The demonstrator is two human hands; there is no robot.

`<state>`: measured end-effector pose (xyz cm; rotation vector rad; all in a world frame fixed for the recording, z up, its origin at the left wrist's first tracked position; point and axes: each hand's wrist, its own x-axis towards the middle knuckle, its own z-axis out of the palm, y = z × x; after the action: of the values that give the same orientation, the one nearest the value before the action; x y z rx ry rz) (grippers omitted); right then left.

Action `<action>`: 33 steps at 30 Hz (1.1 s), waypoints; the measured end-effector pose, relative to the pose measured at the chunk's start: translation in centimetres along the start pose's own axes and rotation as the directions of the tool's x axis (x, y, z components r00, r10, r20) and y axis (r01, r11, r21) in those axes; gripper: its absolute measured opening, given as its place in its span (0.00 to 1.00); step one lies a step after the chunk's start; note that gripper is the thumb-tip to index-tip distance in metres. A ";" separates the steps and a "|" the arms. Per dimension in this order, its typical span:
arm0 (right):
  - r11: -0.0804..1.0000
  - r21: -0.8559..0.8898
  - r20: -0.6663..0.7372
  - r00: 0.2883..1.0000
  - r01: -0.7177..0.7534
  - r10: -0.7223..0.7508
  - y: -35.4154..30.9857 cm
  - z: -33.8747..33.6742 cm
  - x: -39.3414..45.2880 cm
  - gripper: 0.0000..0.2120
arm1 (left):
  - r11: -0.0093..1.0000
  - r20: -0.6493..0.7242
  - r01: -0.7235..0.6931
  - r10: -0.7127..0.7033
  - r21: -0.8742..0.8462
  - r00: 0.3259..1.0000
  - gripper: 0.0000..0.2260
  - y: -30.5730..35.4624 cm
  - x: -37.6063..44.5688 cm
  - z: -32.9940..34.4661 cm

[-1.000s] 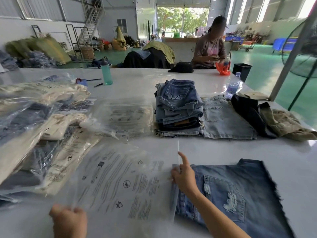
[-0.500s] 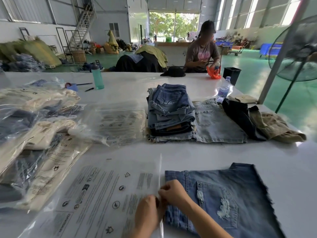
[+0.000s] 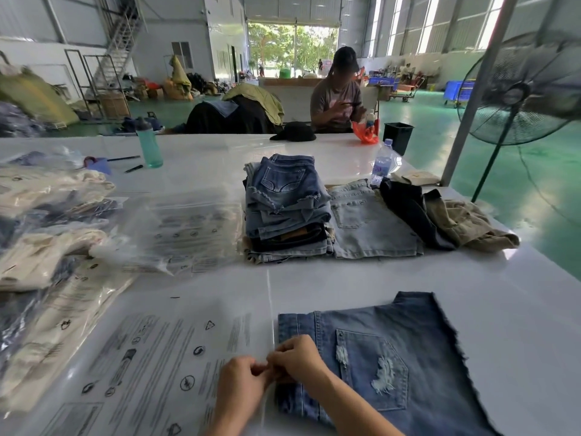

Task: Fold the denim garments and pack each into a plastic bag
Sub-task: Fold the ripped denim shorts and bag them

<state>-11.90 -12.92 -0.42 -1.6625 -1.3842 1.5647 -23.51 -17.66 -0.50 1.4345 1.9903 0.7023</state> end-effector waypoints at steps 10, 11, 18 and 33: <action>0.981 0.194 -0.050 0.998 -0.017 0.027 0.7 0.6 -0.7 0.10 | 0.996 0.009 -0.037 0.037 0.075 0.999 0.18 0.0 -0.5 0.3; 0.978 0.209 -0.055 0.998 -0.019 0.031 0.8 0.7 -0.8 0.10 | 0.993 -0.001 -0.056 0.056 0.102 0.998 0.18 0.1 -0.6 0.3; 0.943 0.333 0.044 0.999 -0.006 -0.009 0.9 0.7 -1.3 0.12 | 0.986 0.042 0.053 -0.047 -0.157 0.998 0.12 -0.5 -0.7 -0.1; 0.485 -0.871 -0.127 0.919 0.078 -0.374 1.8 -15.6 5.3 0.22 | 0.932 -0.339 -0.063 0.192 0.358 0.921 0.07 -0.6 -0.4 -5.1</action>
<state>2.30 -4.40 -0.58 -1.9661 -2.2838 0.3461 -27.49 -18.62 2.66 1.7540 2.4186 0.7562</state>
